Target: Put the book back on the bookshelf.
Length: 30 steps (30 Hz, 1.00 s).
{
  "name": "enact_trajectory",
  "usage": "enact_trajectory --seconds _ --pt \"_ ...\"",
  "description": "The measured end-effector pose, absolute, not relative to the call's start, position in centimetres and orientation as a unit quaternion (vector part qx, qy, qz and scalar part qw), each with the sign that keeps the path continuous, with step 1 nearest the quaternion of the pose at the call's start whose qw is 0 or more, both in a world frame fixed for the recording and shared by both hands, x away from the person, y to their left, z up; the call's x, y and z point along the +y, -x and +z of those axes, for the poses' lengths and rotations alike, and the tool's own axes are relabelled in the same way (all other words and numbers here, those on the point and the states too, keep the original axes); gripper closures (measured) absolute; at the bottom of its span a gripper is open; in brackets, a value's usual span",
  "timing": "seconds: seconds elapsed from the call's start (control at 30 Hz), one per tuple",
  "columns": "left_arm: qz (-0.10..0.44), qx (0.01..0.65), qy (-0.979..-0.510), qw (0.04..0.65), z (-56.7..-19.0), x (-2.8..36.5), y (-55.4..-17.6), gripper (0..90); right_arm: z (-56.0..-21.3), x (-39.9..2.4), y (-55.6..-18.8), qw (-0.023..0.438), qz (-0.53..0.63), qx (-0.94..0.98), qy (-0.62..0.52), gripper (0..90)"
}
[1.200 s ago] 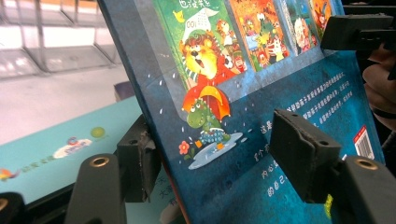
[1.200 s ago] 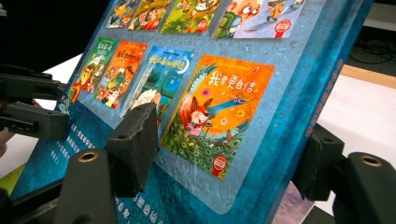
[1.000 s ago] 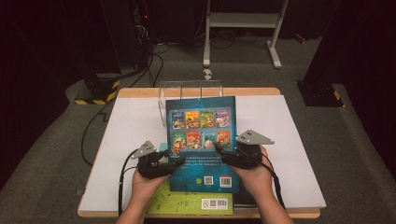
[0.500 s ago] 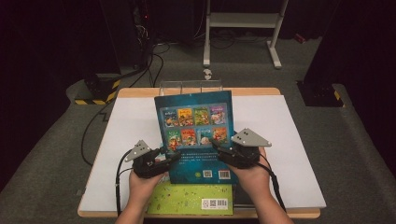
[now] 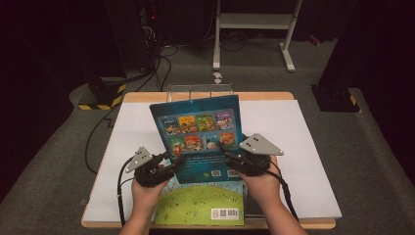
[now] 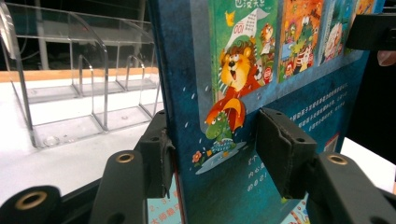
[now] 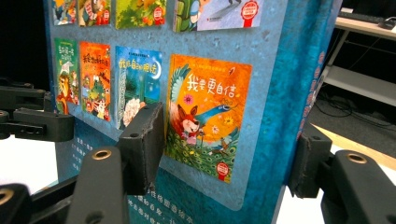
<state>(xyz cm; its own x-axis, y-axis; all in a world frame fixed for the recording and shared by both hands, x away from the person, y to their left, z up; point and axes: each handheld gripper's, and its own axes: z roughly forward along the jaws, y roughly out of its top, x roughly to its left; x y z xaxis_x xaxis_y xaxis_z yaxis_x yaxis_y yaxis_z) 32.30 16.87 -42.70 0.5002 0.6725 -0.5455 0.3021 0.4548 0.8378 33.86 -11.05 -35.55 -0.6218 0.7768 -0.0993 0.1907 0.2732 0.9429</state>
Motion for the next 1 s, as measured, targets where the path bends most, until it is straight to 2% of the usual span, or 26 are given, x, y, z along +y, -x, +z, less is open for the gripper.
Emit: enact_trajectory --seconds 0.47,1.0 --pt "0.172 0.468 -0.498 0.71 -42.1 17.3 -32.3 49.2 -35.0 -10.2 -33.9 0.302 0.518 0.736 -0.314 38.6" --pt "0.18 0.461 -0.494 0.715 -42.4 17.3 -33.8 48.8 -34.8 -9.7 -35.0 0.326 0.517 0.733 -0.3 38.6"
